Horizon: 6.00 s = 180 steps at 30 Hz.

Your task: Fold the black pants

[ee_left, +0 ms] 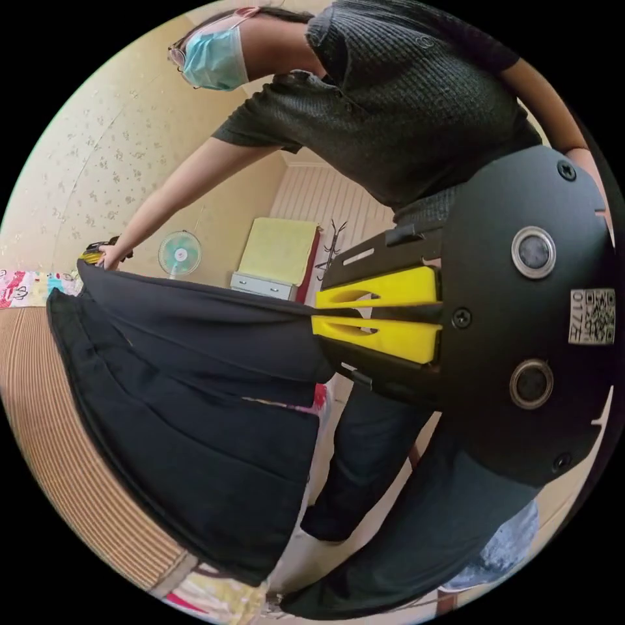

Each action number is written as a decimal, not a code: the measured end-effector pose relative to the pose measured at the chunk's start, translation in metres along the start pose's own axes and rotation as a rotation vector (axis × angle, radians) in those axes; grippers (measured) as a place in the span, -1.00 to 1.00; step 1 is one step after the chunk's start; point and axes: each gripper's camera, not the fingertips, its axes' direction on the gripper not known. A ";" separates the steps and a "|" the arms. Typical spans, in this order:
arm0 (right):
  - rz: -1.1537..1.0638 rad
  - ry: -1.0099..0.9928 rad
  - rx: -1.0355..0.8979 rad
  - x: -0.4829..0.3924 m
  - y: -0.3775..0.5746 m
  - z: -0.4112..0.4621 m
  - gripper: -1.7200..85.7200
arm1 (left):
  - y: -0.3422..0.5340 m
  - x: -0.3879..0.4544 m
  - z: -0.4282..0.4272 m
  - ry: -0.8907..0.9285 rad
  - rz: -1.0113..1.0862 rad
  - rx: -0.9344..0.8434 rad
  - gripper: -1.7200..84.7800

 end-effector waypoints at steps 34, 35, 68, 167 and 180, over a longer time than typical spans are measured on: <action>0.221 0.453 -0.525 -0.172 0.740 -0.162 -0.93 | -0.082 0.072 -0.063 -0.264 0.222 -0.669 -0.97; 0.210 0.470 -0.511 -0.180 0.739 -0.169 -0.93 | -0.080 0.082 -0.069 -0.197 0.259 -0.653 -0.97; 0.266 -0.031 -0.415 -0.030 0.541 -0.113 -0.61 | -0.238 0.051 0.043 -0.477 0.248 -0.297 -0.61; 0.718 -0.116 -0.350 0.000 0.603 0.056 -0.73 | -0.229 0.211 0.228 -0.587 -0.040 -0.418 -0.70; 0.267 -0.313 -0.441 -0.325 0.555 0.085 -0.83 | -0.151 0.497 0.065 -0.669 0.415 -0.303 -0.76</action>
